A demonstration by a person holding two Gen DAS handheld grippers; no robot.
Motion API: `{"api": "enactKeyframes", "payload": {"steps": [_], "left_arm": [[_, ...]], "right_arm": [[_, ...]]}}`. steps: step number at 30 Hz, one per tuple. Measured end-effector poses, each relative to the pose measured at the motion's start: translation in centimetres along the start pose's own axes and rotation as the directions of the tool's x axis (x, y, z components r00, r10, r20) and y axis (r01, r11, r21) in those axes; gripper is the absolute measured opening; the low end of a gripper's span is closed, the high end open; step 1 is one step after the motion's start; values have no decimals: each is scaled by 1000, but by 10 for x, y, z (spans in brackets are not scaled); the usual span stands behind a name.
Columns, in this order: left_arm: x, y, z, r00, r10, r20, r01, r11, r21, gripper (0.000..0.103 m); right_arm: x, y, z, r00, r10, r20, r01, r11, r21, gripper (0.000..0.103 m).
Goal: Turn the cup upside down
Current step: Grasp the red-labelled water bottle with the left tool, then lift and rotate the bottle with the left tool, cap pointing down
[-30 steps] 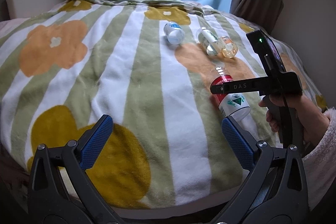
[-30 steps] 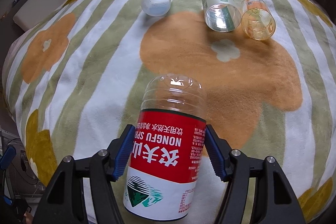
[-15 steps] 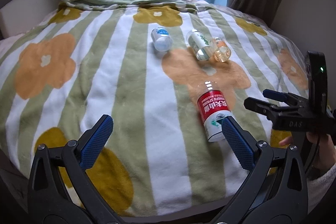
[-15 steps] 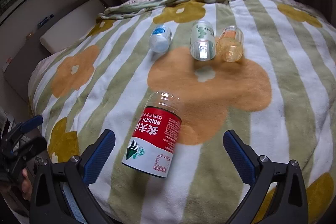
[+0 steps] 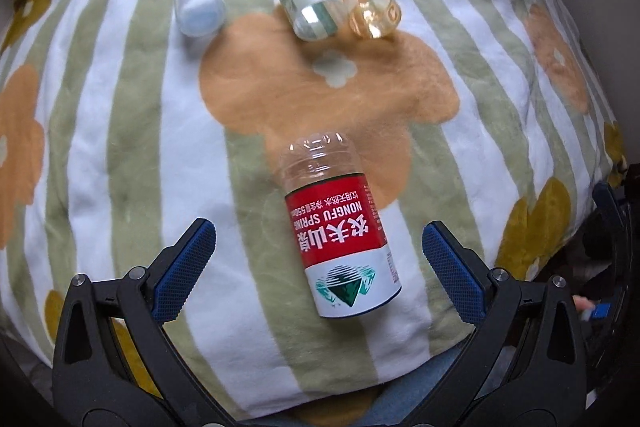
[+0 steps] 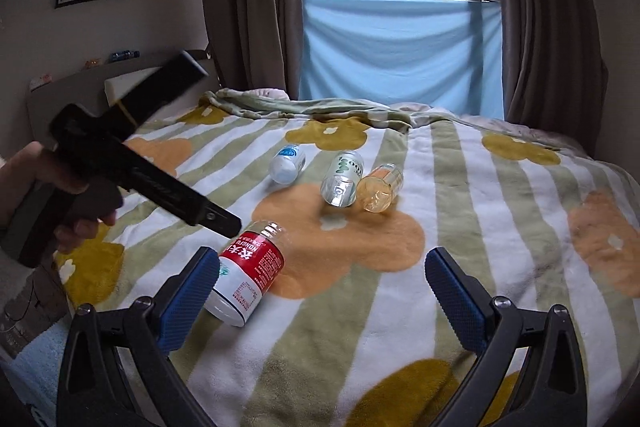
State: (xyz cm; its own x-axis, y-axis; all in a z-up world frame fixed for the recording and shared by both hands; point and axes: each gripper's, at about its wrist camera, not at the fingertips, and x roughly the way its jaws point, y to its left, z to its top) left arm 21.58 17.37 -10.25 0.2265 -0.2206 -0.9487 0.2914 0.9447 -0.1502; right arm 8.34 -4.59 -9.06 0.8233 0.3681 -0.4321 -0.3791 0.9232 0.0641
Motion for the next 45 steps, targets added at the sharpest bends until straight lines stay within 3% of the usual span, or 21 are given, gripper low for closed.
{"api": "enactKeyframes", "payload": {"steps": [5, 11, 15, 21, 26, 30, 34, 36, 37, 39, 43, 45], "left_arm": [[45, 0, 21, 979, -15, -205, 4, 998, -55, 102], [81, -4, 25, 936, -20, -353, -24, 993, -119, 92], [91, -9, 23, 927, -22, -374, -34, 989, -145, 84], [109, -12, 20, 917, -36, -397, -35, 985, -169, 62], [111, -9, 22, 930, -43, -365, -24, 984, -178, 58], [96, -12, 21, 959, -13, -282, -31, 988, -150, 58], [67, -17, 13, 994, -31, -103, 17, 991, -135, 58], [44, -19, 5, 998, -21, 58, 28, 993, -115, 58], [29, -20, 5, 989, -4, 151, 20, 995, -100, 58], [4, -21, 0, 948, 37, 317, -9, 996, -90, 58], [-20, -21, -16, 837, 60, 544, 6, 993, -118, 58], [-26, -27, -32, 772, 91, 628, -20, 993, -120, 58]], "right_arm": [[0, -12, -13, 999, 37, -2, -37, 999, 36, 103], [1, -18, -26, 998, 63, -5, -63, 995, 77, 103], [3, -21, -29, 997, 79, -6, -78, 993, 87, 103], [3, -23, -29, 996, 92, 3, -91, 990, 103, 103], [2, -23, -30, 995, 97, 2, -97, 990, 106, 103], [3, -25, -29, 995, 103, -7, -102, 989, 104, 103], [0, -24, -28, 994, 107, -1, -106, 989, 103, 103], [-1, -23, -27, 994, 108, -4, -107, 989, 100, 103], [-2, -22, -28, 994, 106, -6, -105, 990, 95, 103], [-4, -21, -29, 995, 103, -10, -102, 991, 88, 103], [-6, -20, -33, 994, 106, -16, -104, 990, 92, 103], [-6, -18, -35, 994, 112, -14, -110, 989, 102, 103]]}}
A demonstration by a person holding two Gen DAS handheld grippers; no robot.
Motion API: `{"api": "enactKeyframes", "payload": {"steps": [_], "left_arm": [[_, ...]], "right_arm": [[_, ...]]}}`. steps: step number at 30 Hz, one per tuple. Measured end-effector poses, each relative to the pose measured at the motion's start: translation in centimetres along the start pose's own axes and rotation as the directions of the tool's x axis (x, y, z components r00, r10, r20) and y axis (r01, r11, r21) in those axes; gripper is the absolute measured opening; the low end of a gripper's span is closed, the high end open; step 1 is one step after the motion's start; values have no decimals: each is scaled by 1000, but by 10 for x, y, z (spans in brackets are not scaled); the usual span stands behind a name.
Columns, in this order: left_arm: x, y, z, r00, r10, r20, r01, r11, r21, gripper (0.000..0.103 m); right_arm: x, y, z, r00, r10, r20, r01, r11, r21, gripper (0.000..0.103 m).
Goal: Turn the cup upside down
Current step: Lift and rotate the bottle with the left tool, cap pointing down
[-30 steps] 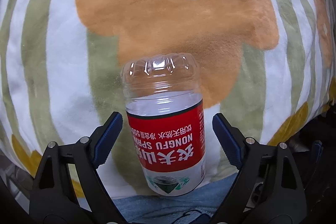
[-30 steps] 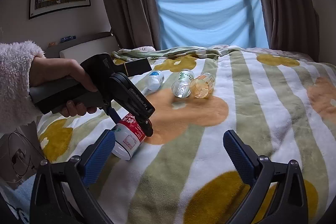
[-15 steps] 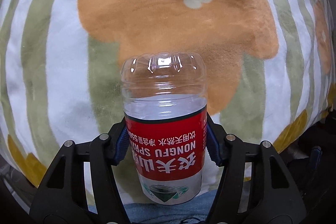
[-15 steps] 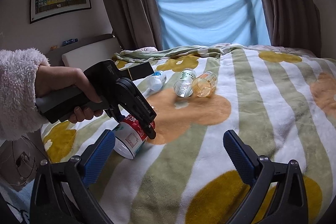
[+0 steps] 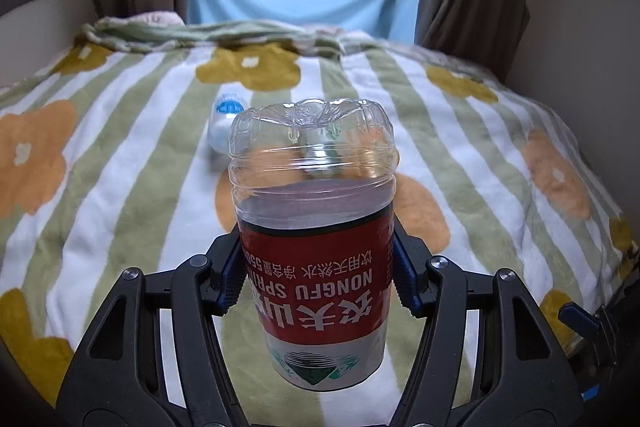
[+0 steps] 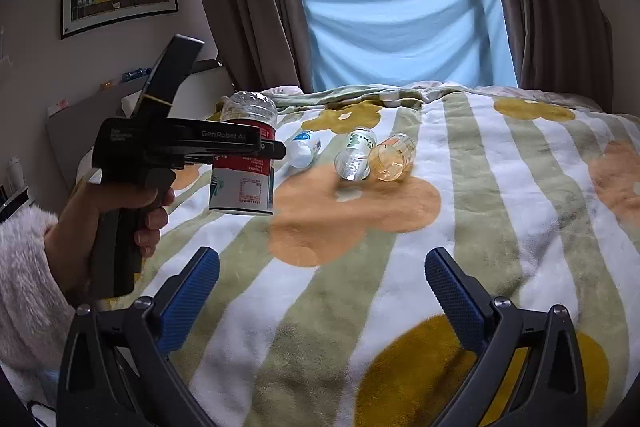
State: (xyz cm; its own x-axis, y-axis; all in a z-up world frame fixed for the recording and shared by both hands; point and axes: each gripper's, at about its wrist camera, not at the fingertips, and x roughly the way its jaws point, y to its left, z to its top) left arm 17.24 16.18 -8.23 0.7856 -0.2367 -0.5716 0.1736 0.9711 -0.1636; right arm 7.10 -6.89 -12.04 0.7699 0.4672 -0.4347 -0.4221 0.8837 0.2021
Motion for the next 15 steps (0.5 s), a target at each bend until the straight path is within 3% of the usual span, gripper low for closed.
{"api": "enactKeyframes", "payload": {"steps": [2, 5, 15], "left_arm": [[-11, -1, -8, 997, 28, 72, -30, 999, 31, 58], [-15, -4, -20, 995, 51, 88, -56, 997, 47, 58], [28, 11, -50, 994, 64, -88, -63, 998, 12, 58]], "right_arm": [[0, 1, -2, 1000, 7, 1, -7, 1000, 11, 103], [1, 2, -4, 1000, 16, 3, -16, 1000, 23, 103], [4, -4, -7, 1000, 17, -6, -17, 999, 47, 103]]}}
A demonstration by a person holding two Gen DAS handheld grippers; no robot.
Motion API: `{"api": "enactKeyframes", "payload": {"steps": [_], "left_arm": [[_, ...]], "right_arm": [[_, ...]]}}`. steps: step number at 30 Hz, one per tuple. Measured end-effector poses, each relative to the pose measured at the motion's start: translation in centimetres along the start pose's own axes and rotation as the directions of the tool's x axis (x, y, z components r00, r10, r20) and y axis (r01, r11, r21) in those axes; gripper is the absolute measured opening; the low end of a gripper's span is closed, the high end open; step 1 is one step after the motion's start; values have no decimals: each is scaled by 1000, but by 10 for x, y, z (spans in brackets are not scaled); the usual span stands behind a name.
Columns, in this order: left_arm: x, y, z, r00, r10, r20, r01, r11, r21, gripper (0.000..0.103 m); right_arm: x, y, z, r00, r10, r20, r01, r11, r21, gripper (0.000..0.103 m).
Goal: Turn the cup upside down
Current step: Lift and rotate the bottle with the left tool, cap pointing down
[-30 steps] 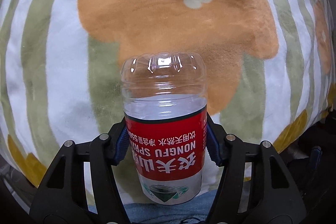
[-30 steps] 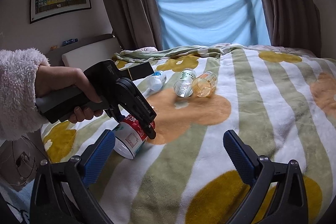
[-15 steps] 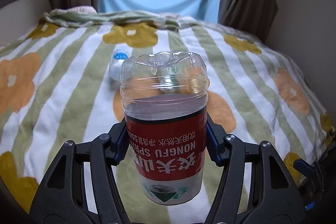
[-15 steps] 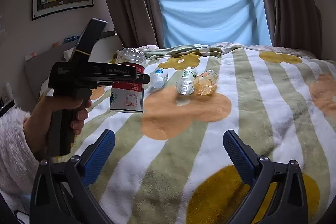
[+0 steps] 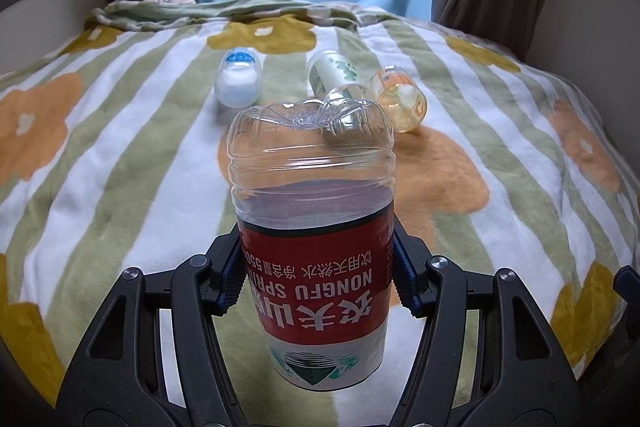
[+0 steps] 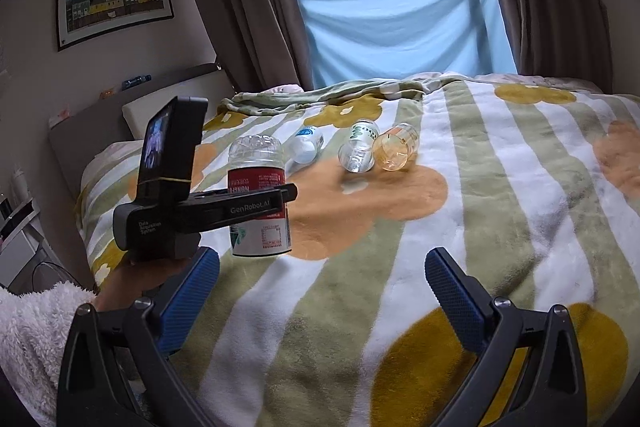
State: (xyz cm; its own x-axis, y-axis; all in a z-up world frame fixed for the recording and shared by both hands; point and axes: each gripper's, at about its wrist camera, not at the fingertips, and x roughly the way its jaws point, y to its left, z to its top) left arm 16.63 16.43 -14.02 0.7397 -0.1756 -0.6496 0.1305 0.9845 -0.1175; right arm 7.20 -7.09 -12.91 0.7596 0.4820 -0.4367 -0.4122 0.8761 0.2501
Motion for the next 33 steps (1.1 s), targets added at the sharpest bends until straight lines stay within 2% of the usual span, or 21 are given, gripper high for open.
{"api": "enactKeyframes", "payload": {"steps": [13, 23, 24, 26, 27, 28, 33], "left_arm": [[-14, -7, -17, 999, -2, -35, 5, 997, 74, 58], [-24, -7, -27, 999, -9, -34, 12, 996, 90, 58], [-24, -7, -27, 999, -9, -36, 12, 996, 87, 60], [-23, -6, -27, 999, -11, -48, 15, 997, 72, 75], [-23, -6, -27, 999, -10, -44, 12, 998, 64, 90], [-25, -5, -28, 1000, -9, -30, 11, 998, 58, 98], [-30, -7, -24, 1000, 2, 2, -3, 997, 78, 102]], "right_arm": [[8, 3, -3, 1000, 13, -24, -13, 1000, -2, 103], [10, 5, -6, 999, 17, -29, -17, 1000, 0, 103], [10, 5, -6, 999, 18, -30, -18, 1000, 1, 103], [10, 5, -6, 999, 17, -30, -17, 1000, 1, 103], [10, 5, -6, 999, 18, -30, -18, 1000, 1, 103], [10, 5, -6, 999, 19, -31, -19, 1000, 2, 103], [12, 5, -8, 999, 18, -34, -18, 1000, 1, 103]]}}
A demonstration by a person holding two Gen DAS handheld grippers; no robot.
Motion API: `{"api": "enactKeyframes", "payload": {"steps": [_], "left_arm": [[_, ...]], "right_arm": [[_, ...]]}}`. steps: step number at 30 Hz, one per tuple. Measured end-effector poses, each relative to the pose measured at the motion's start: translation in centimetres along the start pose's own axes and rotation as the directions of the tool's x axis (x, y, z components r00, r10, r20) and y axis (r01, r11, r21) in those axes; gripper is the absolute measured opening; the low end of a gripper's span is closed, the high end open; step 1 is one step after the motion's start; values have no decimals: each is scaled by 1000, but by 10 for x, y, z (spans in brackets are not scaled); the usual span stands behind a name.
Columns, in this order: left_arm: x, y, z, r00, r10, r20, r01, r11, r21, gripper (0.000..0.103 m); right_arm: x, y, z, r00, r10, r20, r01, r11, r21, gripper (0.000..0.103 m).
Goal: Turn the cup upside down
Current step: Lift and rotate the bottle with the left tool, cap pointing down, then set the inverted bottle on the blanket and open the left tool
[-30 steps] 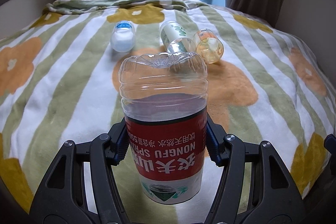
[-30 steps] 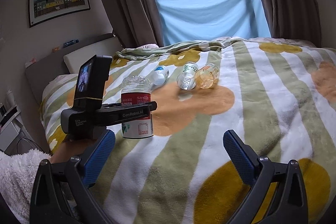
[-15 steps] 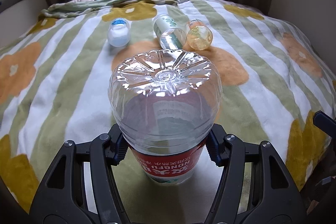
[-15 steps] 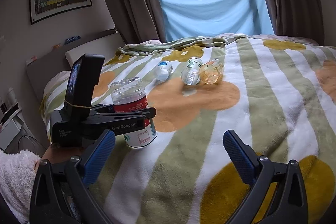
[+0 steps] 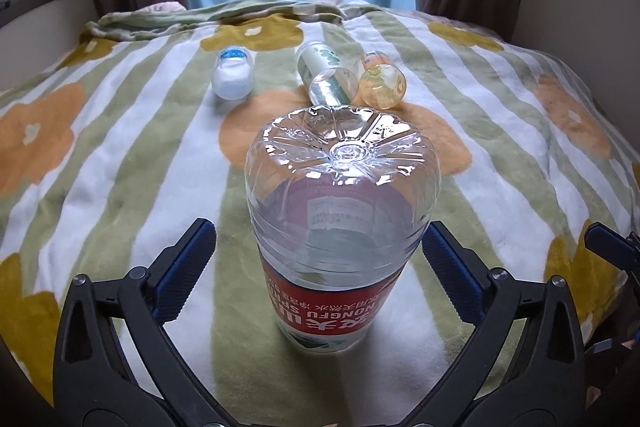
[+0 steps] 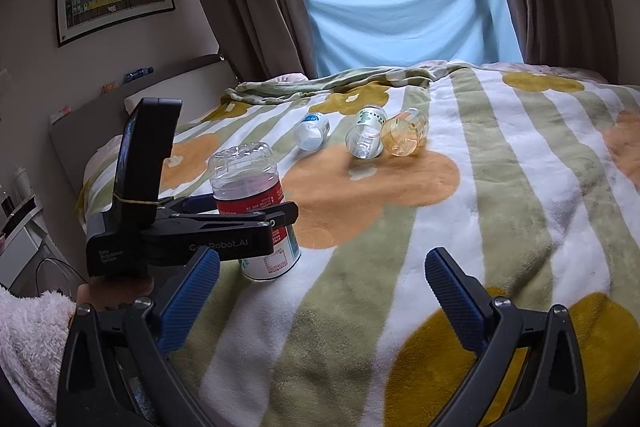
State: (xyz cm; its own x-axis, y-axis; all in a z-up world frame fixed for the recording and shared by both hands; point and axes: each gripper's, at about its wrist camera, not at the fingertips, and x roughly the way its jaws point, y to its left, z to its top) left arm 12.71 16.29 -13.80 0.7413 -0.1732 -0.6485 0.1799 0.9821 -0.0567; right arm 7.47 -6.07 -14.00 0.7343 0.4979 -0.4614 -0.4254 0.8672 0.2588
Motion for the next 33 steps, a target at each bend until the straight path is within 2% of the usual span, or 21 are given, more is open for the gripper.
{"api": "enactKeyframes", "payload": {"steps": [10, 18, 22, 27, 31, 33], "left_arm": [[-4, 3, -1, 1000, -27, -6, 27, 1000, -8, 102], [-42, 18, 9, 998, -61, 25, 61, 998, -33, 102], [-71, 40, 16, 996, -66, 58, 70, 996, -64, 102], [-116, 76, 24, 989, -21, 144, 35, 995, -97, 102], [-154, 97, 30, 975, 16, 223, 3, 996, -87, 103], [-169, 102, 31, 966, 31, 256, -13, 997, -71, 103]], "right_arm": [[3, 2, 0, 1000, -8, -12, 8, 1000, 11, 103], [-6, 18, 10, 1000, -18, 2, 18, 1000, -5, 103], [-15, 38, 23, 999, -34, 18, 35, 999, -35, 103], [-30, 71, 46, 994, -89, 68, 94, 993, -66, 103], [-43, 89, 64, 976, -156, 152, 166, 985, -54, 103], [-47, 97, 72, 959, -212, 185, 225, 973, -48, 103]]}}
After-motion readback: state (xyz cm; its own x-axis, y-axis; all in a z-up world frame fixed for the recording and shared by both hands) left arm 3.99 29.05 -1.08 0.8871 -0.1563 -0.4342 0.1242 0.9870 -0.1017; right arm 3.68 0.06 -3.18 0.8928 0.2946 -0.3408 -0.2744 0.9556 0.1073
